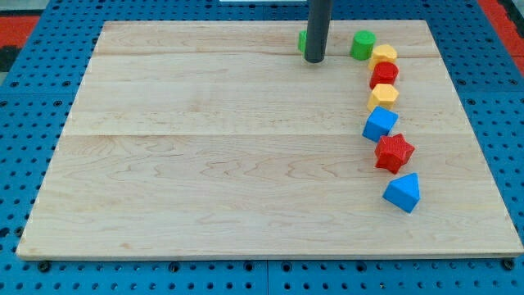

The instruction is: Slide the blue triangle towards the green star

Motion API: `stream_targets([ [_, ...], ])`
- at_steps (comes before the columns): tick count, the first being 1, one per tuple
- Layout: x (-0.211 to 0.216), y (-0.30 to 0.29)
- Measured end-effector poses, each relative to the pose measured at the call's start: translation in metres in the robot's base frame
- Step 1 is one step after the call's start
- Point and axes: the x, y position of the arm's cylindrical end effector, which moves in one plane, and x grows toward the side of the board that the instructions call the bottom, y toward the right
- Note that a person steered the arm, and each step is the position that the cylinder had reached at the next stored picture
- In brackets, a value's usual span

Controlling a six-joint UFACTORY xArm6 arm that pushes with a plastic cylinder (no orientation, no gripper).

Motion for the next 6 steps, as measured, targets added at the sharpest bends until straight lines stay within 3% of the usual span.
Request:
stream_targets([
  [4,0.004,0.005],
  [5,0.022,0.005],
  [6,0.097,-0.025],
])
